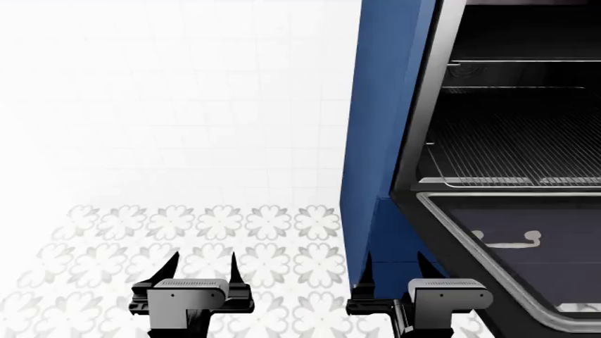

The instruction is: Fully slide the bottom oven rack out.

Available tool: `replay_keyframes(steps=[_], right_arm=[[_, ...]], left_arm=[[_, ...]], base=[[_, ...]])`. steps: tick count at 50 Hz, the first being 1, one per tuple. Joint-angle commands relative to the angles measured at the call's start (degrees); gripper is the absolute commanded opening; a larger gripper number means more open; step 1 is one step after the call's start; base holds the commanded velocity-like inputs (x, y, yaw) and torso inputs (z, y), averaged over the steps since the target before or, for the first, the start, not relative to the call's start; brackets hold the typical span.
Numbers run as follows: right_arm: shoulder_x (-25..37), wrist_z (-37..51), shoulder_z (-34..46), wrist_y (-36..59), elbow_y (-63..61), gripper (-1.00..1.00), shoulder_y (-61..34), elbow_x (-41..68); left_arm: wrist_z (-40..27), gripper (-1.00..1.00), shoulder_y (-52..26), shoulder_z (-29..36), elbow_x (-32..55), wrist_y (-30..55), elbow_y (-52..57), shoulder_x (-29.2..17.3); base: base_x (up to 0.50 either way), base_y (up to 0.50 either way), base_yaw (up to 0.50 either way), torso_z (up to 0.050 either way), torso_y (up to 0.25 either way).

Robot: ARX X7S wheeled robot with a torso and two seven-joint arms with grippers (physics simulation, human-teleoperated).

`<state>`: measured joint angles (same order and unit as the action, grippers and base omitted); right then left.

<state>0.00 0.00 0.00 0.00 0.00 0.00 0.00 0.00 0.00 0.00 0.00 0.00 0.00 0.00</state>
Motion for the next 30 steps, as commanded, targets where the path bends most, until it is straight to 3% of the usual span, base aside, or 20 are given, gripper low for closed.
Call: replay_keyframes(steps=[1, 12, 30], right_arm=[[0.9, 1.2, 1.2, 0.0, -0.1, 1.00, 0.0, 0.8], [2.7, 4.1, 4.2, 0.8, -1.8, 1.00, 0.4, -0.2], [4.2, 6.5, 6.5, 7.5, -9.9, 1.00, 0.6, 0.6]], left_arm=[[-1.0, 1.00, 0.0, 1.1, 0.9, -0.1, -0.1, -0.9], [-3.3, 1.00, 0.0, 3.2, 2.8, 1.9, 1.1, -2.7], [-5.8, 1.00, 0.1, 4.3, 4.9, 5.4, 5.0, -4.3]], base=[[0.00, 0.00, 0.00, 0.000, 0.000], [0.00, 0.00, 0.00, 0.002, 0.000], [0.00, 0.00, 0.00, 0.050, 0.000]])
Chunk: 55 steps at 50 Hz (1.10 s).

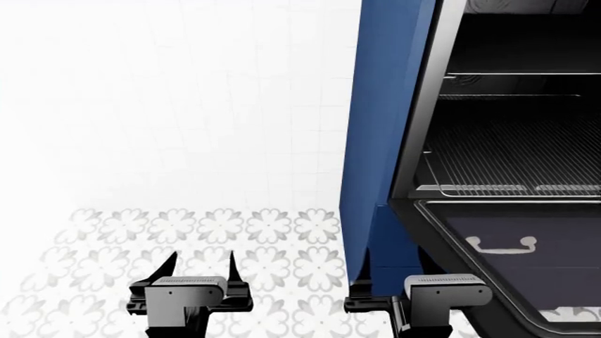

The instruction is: Fully slide the bottom oven rack out.

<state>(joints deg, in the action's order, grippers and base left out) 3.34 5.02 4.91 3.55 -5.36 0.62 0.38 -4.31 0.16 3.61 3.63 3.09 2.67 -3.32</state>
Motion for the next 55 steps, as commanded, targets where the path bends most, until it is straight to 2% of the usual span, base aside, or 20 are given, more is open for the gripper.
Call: replay_keyframes(steps=[1, 5, 11, 23, 27, 30, 31, 32, 33, 34, 36, 38, 39, 46, 51, 55], right_arm=[[0.9, 1.5, 1.7, 4.6, -5.2, 1.00, 0.0, 0.3], [1.5, 1.5, 1.8, 9.2, -10.4, 1.00, -0.4, 1.1], [2.9, 1.0, 0.9, 21.6, -22.4, 1.00, -3.0, 3.8], [5.0, -0.6, -5.9, 54.4, -43.8, 1.00, -17.7, 14.9], [4.2, -0.8, -10.5, 69.8, -50.4, 1.00, -26.4, 20.3], [3.2, -2.0, -15.4, 81.1, -53.9, 1.00, -33.8, 24.3], [3.2, -1.9, -16.6, 83.6, -54.4, 1.00, -35.8, 25.6], [4.0, -1.0, -17.4, 85.5, -54.6, 1.00, -37.9, 28.0], [5.2, 1.0, -18.2, 86.4, -54.1, 1.00, -39.5, 31.4], [6.8, 5.2, -19.6, 86.4, -52.6, 1.00, -41.1, 37.8], [11.3, 19.1, -22.4, 86.4, -48.4, 1.00, -45.5, 54.9], [15.0, 33.5, -23.7, 86.3, -43.3, 1.00, -50.3, 72.1], [16.2, 38.6, -23.5, 86.1, -41.3, 1.00, -51.9, 80.1], [23.9, 57.5, -15.6, 81.9, -34.3, 1.00, -59.1, 101.3], [27.3, 64.4, -10.2, 77.6, -31.4, 1.00, -63.8, 109.4], [29.2, 66.8, -7.6, 75.8, -29.7, 1.00, -66.4, 112.7]], left_arm=[[-1.7, 1.00, -0.1, 0.7, 1.4, 3.2, 3.0, -1.1], [-2.7, 1.00, -0.8, 0.7, 2.3, 10.3, 9.4, -1.6], [-4.1, 1.00, -5.2, 0.1, 5.8, 27.2, 22.7, -2.7], [-7.1, 1.00, -19.5, -4.7, 13.9, 58.9, 42.5, -5.1], [-6.6, 1.00, -26.6, -9.5, 19.2, 73.0, 47.3, -4.0], [-5.0, 1.00, -33.2, -15.9, 23.5, 85.4, 49.7, -2.2], [-6.2, 1.00, -34.4, -16.9, 26.3, 86.8, 49.5, -2.8], [-12.1, 1.00, -35.5, -18.3, 34.9, 86.9, 47.7, -5.0], [-20.7, 1.00, -37.7, -19.7, 43.5, 86.9, 45.8, -8.5], [-29.3, 1.00, -40.5, -20.6, 52.1, 86.9, 43.5, -11.7], [-46.5, 1.00, -45.4, -19.8, 69.2, 86.6, 39.3, -15.8], [-56.2, 1.00, -48.5, -17.3, 86.4, 84.9, 35.3, -18.6], [-58.8, 1.00, -49.5, -16.3, 94.3, 83.9, 34.2, -19.7], [-66.7, 1.00, -54.7, -13.7, 105.1, 78.1, 31.2, -25.3], [-70.2, 1.00, -58.1, -11.7, 110.0, 74.8, 29.6, -28.4], [-71.3, 1.00, -59.4, -11.4, 110.2, 73.7, 27.9, -29.9]], base=[[0.00, 0.00, 0.00, 0.050, 0.000], [0.00, 0.00, 0.00, 0.050, 0.000], [0.00, 0.00, 0.00, 0.050, 0.000], [0.00, 0.00, 0.00, 0.050, 0.000], [0.00, 0.00, 0.00, 0.050, 0.000], [0.00, 0.00, 0.00, 0.050, 0.000], [0.00, 0.00, 0.00, 0.050, 0.000], [0.00, 0.00, 0.00, 0.050, 0.000], [0.00, 0.00, 0.00, 0.050, 0.000], [0.00, 0.00, 0.00, 0.050, 0.000], [0.00, 0.00, 0.00, 0.050, 0.000], [0.00, 0.00, 0.00, 0.050, 0.000], [0.00, 0.00, 0.00, 0.050, 0.000], [0.00, 0.00, 0.00, 0.050, 0.000], [0.00, 0.00, 0.00, 0.050, 0.000], [0.00, 0.00, 0.00, 0.050, 0.000]])
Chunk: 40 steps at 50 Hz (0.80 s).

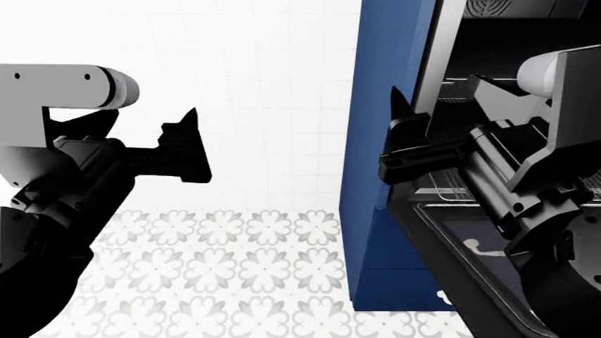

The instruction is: Fully slide the bottom oven rack out.

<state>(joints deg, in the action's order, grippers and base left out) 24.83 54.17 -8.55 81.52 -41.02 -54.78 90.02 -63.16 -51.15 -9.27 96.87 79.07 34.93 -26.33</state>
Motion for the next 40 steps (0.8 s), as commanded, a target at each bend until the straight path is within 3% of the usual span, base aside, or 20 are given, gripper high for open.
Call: replay_keyframes(steps=[1, 15, 26, 34, 40], right_arm=[[8.1, 18.0, 6.4, -2.4, 6.3, 1.00, -11.5, 23.5], [12.4, 19.5, 11.0, -2.8, 10.1, 1.00, -16.9, 25.9], [15.3, 22.0, 14.5, -4.9, 11.8, 1.00, -18.9, 29.4], [16.8, 23.0, 16.5, -5.9, 12.8, 1.00, -20.1, 31.0], [17.4, 23.2, 15.9, -7.7, 13.1, 1.00, -19.1, 31.5]], left_arm=[[-13.0, 1.00, -8.2, 1.9, 17.3, -2.6, -5.0, -7.3], [-15.7, 1.00, -13.1, 4.6, 17.5, -2.5, -8.2, -13.9], [-17.3, 1.00, -14.6, 8.5, 20.5, -4.5, -11.4, -15.3], [-19.9, 1.00, -16.0, 14.8, 23.2, -3.6, -11.7, -17.4], [-19.3, 1.00, -15.7, 13.5, 23.6, -5.5, -11.7, -18.0]], base=[[0.00, 0.00, 0.00, 0.041, 0.000], [0.00, -0.04, 0.00, 0.001, 0.000], [-0.13, -0.44, 0.00, 0.000, 0.000], [-0.15, -0.50, 0.00, 0.000, 0.000], [-0.15, -0.50, 0.00, 0.000, 0.000]])
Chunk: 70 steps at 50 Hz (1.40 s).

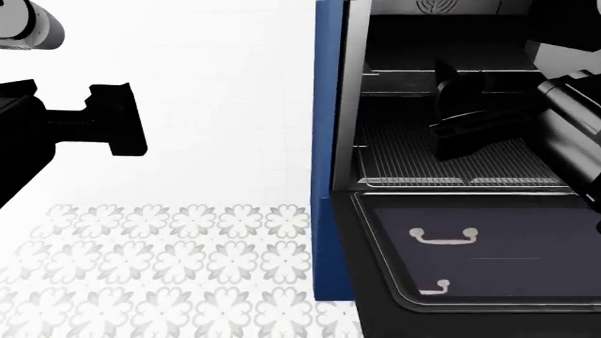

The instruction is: Fully slide the bottom oven rack out.

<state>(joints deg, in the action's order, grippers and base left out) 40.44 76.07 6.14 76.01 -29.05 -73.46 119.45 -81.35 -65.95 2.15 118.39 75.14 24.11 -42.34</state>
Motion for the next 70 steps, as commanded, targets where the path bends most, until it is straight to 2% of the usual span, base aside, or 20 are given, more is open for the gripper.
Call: replay_keyframes(steps=[1, 15, 41, 61, 70], right_arm=[[1.9, 1.1, 1.0, -2.2, 1.1, 1.00, -0.3, 1.9], [3.9, -0.9, -0.6, -1.5, 1.3, 1.00, 3.4, -1.4], [3.2, -4.3, -0.1, -1.3, 1.7, 1.00, 4.8, -5.6], [4.2, -5.1, 0.1, -2.4, 0.9, 1.00, 5.7, -5.6], [4.0, -5.7, 0.0, -3.1, 0.9, 1.00, 6.5, -6.4]], left_arm=[[-0.9, 1.00, -1.0, 1.9, 2.0, -1.8, -0.8, -2.0], [2.0, 1.00, 1.5, 0.4, -1.2, -3.2, -0.1, -0.5], [5.2, 1.00, 4.2, 0.1, -3.8, -4.0, 1.1, -0.6], [5.2, 1.00, 3.4, 1.1, -2.9, -5.1, 1.6, -1.8], [5.8, 1.00, 3.8, 1.1, -3.9, -5.3, 1.6, -2.1]], base=[[-0.16, -0.50, 0.00, 0.000, 0.000], [-0.06, -0.50, 0.00, 0.000, 0.000], [0.01, -0.50, 0.00, 0.000, 0.000], [0.14, -0.49, 0.00, 0.000, 0.000], [0.23, -0.24, 0.00, 0.000, 0.000]])
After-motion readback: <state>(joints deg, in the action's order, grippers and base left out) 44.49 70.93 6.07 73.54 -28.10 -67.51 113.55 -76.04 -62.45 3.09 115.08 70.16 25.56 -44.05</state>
